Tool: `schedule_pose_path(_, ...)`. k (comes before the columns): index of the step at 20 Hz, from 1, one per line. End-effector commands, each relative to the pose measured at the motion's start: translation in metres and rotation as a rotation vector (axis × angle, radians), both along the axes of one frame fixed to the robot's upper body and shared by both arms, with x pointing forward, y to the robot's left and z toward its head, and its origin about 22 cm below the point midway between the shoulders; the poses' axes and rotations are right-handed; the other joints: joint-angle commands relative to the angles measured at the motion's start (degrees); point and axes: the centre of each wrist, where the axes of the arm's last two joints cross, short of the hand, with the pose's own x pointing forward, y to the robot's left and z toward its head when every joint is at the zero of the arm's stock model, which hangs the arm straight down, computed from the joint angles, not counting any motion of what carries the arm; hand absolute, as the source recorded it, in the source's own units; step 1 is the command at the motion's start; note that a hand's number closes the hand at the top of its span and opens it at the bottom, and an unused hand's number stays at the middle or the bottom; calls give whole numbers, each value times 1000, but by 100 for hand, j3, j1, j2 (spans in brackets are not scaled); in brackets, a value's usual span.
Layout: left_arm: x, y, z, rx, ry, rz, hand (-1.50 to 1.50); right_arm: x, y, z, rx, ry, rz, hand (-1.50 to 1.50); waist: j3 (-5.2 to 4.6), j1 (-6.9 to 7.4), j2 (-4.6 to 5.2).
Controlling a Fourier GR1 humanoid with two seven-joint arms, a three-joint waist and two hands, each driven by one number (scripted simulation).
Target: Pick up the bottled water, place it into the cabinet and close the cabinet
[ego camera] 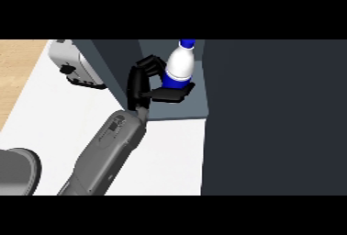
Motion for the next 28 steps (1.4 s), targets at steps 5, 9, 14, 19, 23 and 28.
schedule_pose_path(5,46,-14,3,166,-5,18,150,-2,-4,-3,18,-16,12,-150,-4,-172,103)
schedule_pose_path(9,64,-3,14,184,15,47,150,-2,3,-3,7,-1,17,-150,-5,-86,96)
schedule_pose_path(14,54,9,-27,340,0,86,150,-4,1,-3,3,10,25,-150,-6,-144,132)
schedule_pose_path(19,62,26,-24,429,2,170,150,9,6,-9,-3,-22,25,-150,-7,-142,158)
schedule_pose_path(23,60,10,-26,470,7,211,-150,1,5,-4,4,-31,32,-150,-7,-173,137)
schedule_pose_path(28,69,31,-17,468,26,241,-150,7,-3,-5,-13,-8,44,-150,-8,-226,186)
